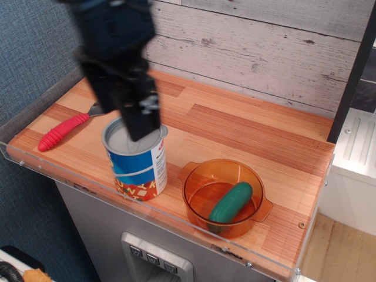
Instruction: Move the can to the back right corner of the table
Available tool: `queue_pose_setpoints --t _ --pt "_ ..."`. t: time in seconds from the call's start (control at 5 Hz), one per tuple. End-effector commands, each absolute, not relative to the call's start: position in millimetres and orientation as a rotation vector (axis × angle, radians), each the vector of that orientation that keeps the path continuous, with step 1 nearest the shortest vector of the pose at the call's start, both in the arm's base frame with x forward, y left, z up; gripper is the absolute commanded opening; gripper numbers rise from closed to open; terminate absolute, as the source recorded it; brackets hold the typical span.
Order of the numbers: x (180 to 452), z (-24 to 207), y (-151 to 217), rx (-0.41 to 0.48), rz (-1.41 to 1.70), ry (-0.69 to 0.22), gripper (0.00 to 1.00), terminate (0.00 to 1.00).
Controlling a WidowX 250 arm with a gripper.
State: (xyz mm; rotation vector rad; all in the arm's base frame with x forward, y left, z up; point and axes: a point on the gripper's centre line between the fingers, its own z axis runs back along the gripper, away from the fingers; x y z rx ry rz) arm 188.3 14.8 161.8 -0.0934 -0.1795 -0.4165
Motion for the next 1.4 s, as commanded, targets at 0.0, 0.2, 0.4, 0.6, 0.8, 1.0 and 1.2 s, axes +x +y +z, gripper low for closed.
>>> queue_pose_setpoints --t 0.0,0.2,0.4,0.6,0.8,1.0,1.2 --pt "166.5 147.4 58.8 -0.013 -0.422 -0.111 1.00 0.00" --pt "165.1 131.0 70.7 0.071 -0.490 -0.043 1.00 0.00" --pt "164.5 113.0 81.4 0.115 -0.488 0.016 1.00 0.00" --pt "170.6 102.8 88.7 0.102 -0.460 0.026 1.00 0.00" --pt "178.4 94.6 92.1 0.115 -0.451 0.008 1.00 0.00" --pt "189.3 96.2 91.3 0.087 -0.435 -0.033 1.00 0.00" --pt "205.4 91.3 82.3 0.080 -0.452 -0.052 1.00 0.00"
